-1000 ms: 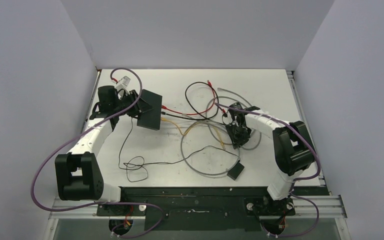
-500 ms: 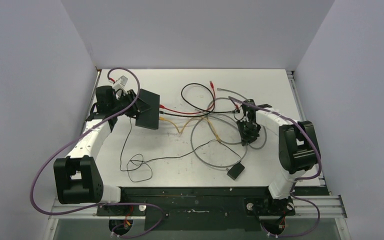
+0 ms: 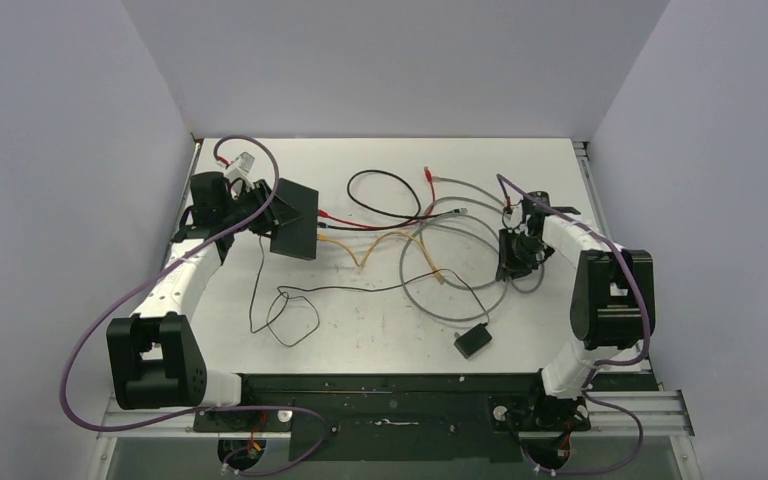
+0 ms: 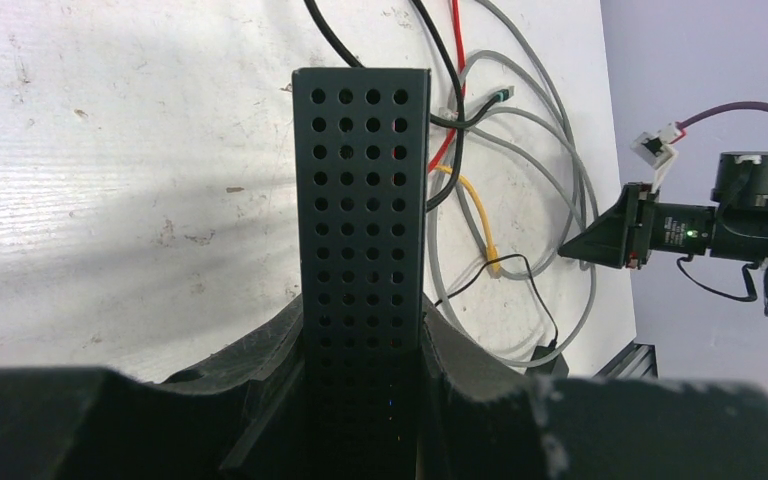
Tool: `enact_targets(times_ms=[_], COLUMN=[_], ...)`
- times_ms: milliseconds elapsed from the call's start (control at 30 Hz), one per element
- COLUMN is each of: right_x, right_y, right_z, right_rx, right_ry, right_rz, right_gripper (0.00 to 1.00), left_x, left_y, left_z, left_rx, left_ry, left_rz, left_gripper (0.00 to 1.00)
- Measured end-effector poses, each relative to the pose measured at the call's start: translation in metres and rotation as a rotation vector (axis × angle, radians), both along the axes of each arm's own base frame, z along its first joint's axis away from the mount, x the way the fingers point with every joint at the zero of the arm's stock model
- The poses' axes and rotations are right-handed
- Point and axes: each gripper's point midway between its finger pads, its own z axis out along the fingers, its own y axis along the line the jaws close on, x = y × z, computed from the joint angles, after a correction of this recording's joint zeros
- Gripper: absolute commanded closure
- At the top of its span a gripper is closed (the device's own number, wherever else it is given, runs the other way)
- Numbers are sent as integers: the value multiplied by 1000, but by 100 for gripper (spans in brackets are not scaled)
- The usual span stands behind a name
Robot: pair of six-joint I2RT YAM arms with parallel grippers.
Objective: Pull the plug from the switch port
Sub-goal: Move the connector to the corner of the board.
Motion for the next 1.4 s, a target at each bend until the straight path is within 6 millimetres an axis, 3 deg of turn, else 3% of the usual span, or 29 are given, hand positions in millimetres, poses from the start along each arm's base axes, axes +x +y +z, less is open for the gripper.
enact_targets(times_ms=[133,367,900,1067,1400], right_x=[10,30,88,102,139], right_y=[12,31,26,26,7], right_z=[24,92,204,229,252], right_rx=[72,192,257,267,203], right_ry=[-91,-329,-628,-690,-762], right_rz=[-5,-19,-110,-121,-190], right_gripper=[95,95,95,95,95], left_x=[0,1,1,1,0], left_y=[1,3,3,3,3], left_z=[0,0,0,0,-2], left_rx=[1,-2,-12,-12,-11], left_ry=[2,3,12,13,18], left_rz=[5,13,21,22,25], left_gripper=[100,100,100,100,100])
